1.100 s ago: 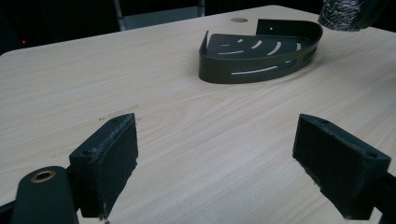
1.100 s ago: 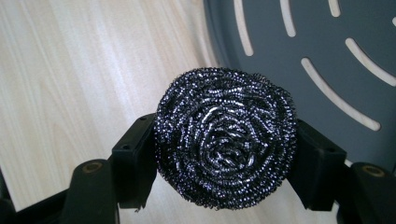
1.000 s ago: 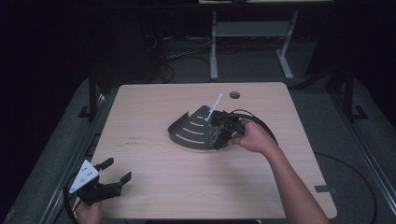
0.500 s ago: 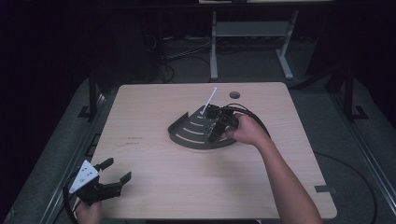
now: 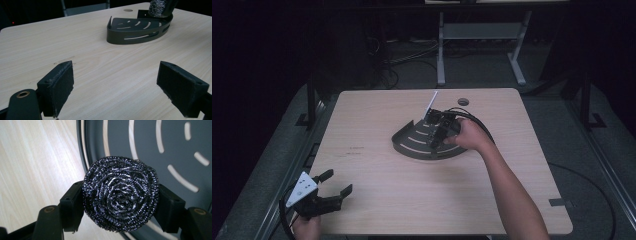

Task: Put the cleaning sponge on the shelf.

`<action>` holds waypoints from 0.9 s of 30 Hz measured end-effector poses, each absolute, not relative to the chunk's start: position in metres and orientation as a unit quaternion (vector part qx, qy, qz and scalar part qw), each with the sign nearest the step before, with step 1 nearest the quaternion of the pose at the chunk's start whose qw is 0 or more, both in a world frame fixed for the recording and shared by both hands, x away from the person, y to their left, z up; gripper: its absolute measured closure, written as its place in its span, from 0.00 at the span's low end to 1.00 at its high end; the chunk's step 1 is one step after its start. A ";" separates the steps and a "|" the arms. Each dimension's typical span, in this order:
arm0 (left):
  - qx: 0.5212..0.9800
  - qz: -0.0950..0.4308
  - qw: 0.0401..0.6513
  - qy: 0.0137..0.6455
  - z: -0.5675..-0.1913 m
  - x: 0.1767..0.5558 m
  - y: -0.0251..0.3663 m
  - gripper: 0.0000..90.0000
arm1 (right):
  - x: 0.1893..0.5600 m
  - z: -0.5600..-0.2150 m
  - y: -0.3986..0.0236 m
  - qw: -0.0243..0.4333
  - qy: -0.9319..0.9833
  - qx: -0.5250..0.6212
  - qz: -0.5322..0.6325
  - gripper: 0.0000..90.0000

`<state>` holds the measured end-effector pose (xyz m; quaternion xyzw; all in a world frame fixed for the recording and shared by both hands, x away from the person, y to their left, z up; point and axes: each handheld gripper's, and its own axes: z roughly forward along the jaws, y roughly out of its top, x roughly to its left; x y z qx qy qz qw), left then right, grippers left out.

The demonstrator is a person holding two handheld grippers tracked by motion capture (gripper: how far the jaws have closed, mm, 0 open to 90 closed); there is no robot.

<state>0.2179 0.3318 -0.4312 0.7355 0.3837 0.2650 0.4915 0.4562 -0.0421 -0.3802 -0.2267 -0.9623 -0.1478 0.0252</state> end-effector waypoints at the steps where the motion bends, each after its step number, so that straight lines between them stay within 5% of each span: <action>1: 0.735 0.265 0.492 0.384 -0.431 0.218 0.332 0.15 | 0.457 -0.380 -0.041 0.029 -0.961 -0.229 -0.151 0.36; 27: 0.735 0.265 0.492 0.386 -0.431 0.217 0.333 0.15 | 0.477 -0.416 -0.031 0.024 -0.957 -0.257 -0.136 0.36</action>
